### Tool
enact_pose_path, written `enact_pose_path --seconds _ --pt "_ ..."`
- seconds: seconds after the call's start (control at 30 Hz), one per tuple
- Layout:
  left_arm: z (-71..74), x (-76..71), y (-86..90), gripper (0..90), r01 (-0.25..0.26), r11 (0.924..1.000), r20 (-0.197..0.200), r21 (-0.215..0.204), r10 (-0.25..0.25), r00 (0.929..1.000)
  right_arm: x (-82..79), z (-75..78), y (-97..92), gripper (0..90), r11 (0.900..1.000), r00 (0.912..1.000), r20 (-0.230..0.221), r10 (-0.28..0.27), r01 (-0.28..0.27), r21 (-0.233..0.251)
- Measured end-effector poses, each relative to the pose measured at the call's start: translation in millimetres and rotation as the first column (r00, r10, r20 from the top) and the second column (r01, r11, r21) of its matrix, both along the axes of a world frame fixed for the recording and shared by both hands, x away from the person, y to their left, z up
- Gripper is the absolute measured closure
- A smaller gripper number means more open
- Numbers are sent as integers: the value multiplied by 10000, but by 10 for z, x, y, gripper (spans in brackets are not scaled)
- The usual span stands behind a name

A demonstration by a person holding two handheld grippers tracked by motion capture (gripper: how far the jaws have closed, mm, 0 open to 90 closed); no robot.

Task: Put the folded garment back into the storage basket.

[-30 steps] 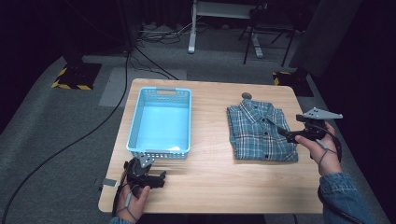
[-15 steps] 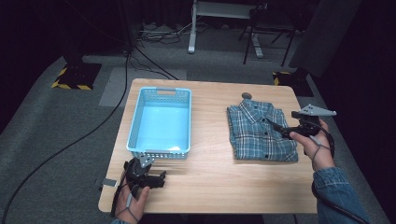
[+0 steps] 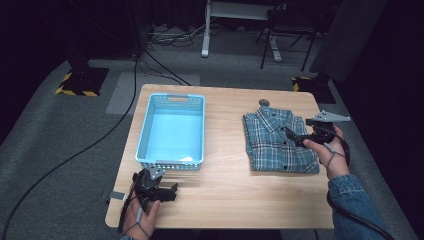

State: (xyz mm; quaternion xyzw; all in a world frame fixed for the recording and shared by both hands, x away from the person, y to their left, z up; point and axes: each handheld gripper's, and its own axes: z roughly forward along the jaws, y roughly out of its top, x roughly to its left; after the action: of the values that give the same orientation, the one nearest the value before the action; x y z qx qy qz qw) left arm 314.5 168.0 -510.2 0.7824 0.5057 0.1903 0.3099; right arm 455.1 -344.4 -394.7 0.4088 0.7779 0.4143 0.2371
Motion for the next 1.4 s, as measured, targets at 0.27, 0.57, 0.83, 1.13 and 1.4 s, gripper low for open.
enact_pose_path --seconds 0.27,0.57,0.83,1.13,1.4 --pt "0 0 0 1 -1 10000 1 0 1 10000 45 -90 50 0 9996 10000 2 20 -20 286" --pt "0 0 0 1 -1 10000 -2 0 1 10000 116 -239 114 0 9987 9999 -102 -71 76 504" --pt "0 0 0 1 0 10000 -2 2 0 10000 145 -394 126 0 9975 9996 -227 -176 191 675" --pt "0 0 0 1 0 10000 -3 2 0 10000 144 -564 141 0 9971 9985 -517 -194 231 723" --pt "0 0 0 1 -5 10000 0 -3 5 10000 143 -684 132 3 9993 9950 -989 -148 181 326"
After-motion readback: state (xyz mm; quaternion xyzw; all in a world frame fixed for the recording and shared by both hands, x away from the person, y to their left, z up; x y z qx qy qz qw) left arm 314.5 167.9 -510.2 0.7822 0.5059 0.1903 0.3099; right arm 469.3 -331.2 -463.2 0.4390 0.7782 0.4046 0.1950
